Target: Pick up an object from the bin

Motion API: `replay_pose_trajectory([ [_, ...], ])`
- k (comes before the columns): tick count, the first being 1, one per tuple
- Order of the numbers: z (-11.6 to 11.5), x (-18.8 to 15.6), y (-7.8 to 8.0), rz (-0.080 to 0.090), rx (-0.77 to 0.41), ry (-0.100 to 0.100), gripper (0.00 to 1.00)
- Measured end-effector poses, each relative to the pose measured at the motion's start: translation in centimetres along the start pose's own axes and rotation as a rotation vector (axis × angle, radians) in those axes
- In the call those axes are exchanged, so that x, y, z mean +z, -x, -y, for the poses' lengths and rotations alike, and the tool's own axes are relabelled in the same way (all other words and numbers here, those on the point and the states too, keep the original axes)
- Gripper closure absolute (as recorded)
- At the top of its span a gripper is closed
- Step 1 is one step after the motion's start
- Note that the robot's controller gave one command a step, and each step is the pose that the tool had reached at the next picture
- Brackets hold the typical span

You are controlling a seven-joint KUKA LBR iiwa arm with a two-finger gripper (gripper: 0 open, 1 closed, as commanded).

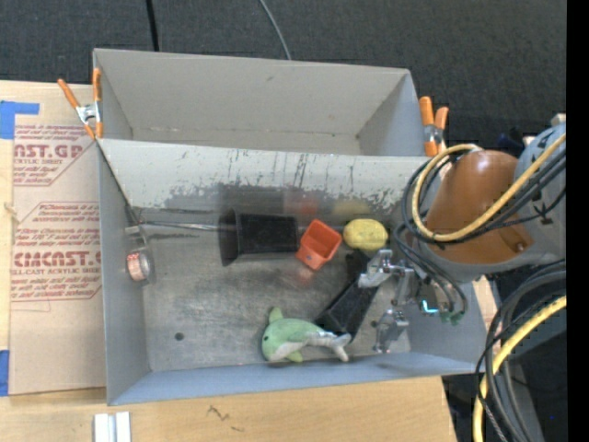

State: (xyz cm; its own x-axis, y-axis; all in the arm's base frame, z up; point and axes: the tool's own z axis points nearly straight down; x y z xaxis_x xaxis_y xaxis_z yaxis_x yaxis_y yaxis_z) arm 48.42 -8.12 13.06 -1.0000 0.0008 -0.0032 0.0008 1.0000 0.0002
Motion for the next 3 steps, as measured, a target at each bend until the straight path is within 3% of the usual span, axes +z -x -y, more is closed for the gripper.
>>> replay_pose_trajectory([
  [1, 0.0, 0.0, 0.0, -0.002, -0.001, -0.001, 0.00],
  [2, 0.1, 1.2, 2.8, 0.029, -0.191, -0.003, 0.00],
  [3, -3.0, 5.3, 0.9, 0.029, -0.474, -0.008, 1.00],
])
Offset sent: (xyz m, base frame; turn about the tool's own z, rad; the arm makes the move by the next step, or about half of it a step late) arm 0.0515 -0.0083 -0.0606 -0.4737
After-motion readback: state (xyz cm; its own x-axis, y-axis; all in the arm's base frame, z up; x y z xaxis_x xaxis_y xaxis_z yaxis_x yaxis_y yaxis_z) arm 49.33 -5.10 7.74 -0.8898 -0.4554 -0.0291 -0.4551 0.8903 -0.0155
